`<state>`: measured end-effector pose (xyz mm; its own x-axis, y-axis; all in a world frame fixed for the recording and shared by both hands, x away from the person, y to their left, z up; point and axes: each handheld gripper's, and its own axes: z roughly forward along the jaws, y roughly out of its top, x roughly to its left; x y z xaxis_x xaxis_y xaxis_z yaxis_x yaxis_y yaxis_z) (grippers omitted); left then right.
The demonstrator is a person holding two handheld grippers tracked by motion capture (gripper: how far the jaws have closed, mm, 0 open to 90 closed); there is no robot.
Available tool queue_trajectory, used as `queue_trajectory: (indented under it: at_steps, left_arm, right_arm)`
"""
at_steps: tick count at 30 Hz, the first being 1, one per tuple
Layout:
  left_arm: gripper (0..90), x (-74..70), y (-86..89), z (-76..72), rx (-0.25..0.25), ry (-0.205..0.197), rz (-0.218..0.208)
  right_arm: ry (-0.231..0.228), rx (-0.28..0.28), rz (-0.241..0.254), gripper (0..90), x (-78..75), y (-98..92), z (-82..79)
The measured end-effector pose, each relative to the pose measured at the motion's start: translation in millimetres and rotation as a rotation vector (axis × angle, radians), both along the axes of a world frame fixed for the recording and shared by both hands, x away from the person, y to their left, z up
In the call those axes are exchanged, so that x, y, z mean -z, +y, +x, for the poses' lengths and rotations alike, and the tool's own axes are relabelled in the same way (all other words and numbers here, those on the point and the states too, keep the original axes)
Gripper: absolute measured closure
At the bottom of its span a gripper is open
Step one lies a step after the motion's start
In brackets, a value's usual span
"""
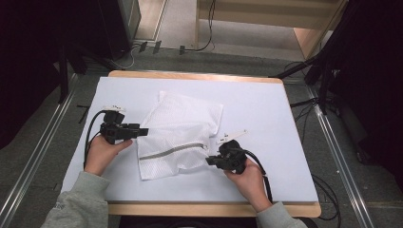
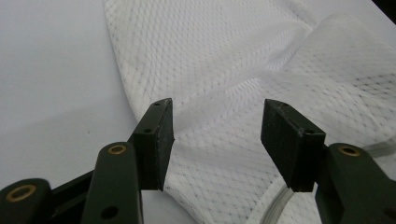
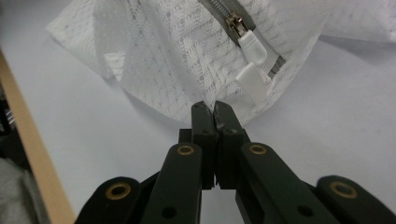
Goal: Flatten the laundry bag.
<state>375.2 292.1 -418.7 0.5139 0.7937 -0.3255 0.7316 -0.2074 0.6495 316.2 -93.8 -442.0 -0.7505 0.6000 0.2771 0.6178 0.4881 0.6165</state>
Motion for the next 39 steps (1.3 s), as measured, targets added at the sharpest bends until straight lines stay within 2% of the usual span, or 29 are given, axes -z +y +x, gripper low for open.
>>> queue_trajectory:
  at_steps: [16, 19, 23, 26, 29, 32, 36, 39]
  left_arm:
    - [45.2, 3.6, -4.9, 16.4, -0.003, -0.003, 0.010]
    - [45.3, 6.6, -4.1, 25.0, -0.021, -0.005, 0.008]
    - [46.5, 13.0, -5.6, 41.4, -0.033, 0.014, 0.031]
    - [47.1, 17.2, -8.8, 50.1, -0.042, 0.018, 0.030]
    - [48.0, 22.7, -13.6, 59.2, -0.046, 0.029, 0.055]
    - [50.9, 26.4, -16.3, 67.7, -0.053, 0.034, 0.059]
    - [67.1, 30.4, -17.6, 77.6, -0.066, 0.059, 0.045]
    - [78.6, 33.6, -20.7, 82.5, -0.057, 0.059, 0.065]
  right_arm:
    - [0.027, -0.023, 0.009, 90.0, 3.2, -3.1, -47.2]
    - [0.040, -0.020, 0.002, 90.0, 6.1, -4.6, -54.2]
    - [0.037, -0.012, -0.009, 90.0, 8.3, -8.7, -60.2]
    - [0.041, 0.005, -0.007, 90.0, 8.8, -12.9, -59.9]
    - [0.042, 0.016, -0.005, 90.0, 9.5, -16.2, -59.1]
    - [0.043, 0.026, -0.009, 90.0, 9.8, -17.5, -59.1]
    - [0.044, 0.026, -0.009, 90.0, 11.7, -19.4, -58.1]
    - [0.049, 0.040, -0.010, 90.0, 11.3, -21.0, -57.5]
